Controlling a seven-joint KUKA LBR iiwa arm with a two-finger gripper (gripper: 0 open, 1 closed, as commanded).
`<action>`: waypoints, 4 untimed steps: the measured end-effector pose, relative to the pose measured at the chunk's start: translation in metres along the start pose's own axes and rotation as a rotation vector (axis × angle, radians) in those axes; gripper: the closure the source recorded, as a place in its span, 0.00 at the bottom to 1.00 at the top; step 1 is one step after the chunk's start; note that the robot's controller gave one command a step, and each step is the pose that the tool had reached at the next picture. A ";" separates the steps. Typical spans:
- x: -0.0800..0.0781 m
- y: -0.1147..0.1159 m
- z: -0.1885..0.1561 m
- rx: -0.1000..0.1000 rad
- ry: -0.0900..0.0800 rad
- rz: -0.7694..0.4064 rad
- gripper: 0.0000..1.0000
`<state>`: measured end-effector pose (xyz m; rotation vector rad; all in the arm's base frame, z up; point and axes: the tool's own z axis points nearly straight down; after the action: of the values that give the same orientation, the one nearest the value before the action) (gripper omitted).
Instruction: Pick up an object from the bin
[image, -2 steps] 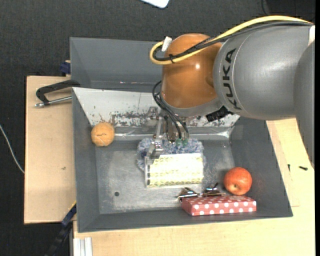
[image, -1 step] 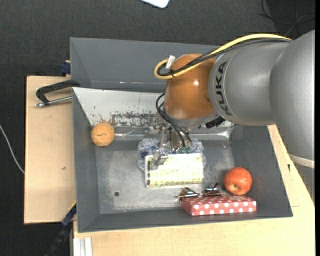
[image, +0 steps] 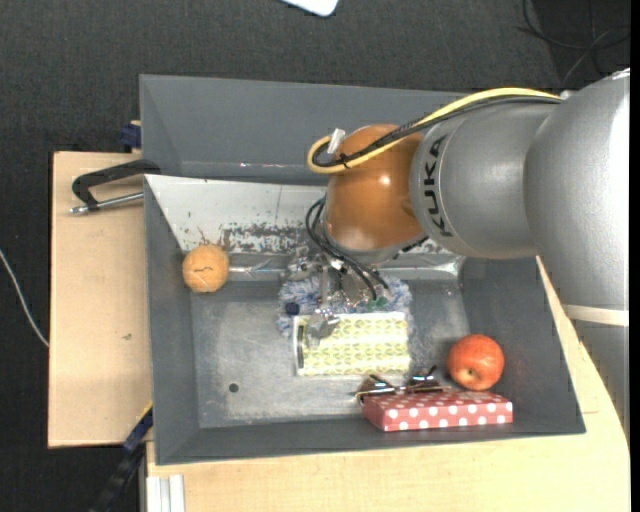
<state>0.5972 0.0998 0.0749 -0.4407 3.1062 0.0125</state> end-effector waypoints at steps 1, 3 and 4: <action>0.000 -0.009 0.000 0.006 0.008 0.270 0.00; -0.002 -0.007 -0.004 0.004 0.006 0.268 1.00; -0.002 -0.007 -0.004 0.004 0.006 0.268 1.00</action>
Offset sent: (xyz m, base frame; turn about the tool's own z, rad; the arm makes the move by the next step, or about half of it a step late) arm 0.0000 0.0000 0.0000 0.0000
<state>0.6007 0.0937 0.0791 -0.0216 3.1439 0.0063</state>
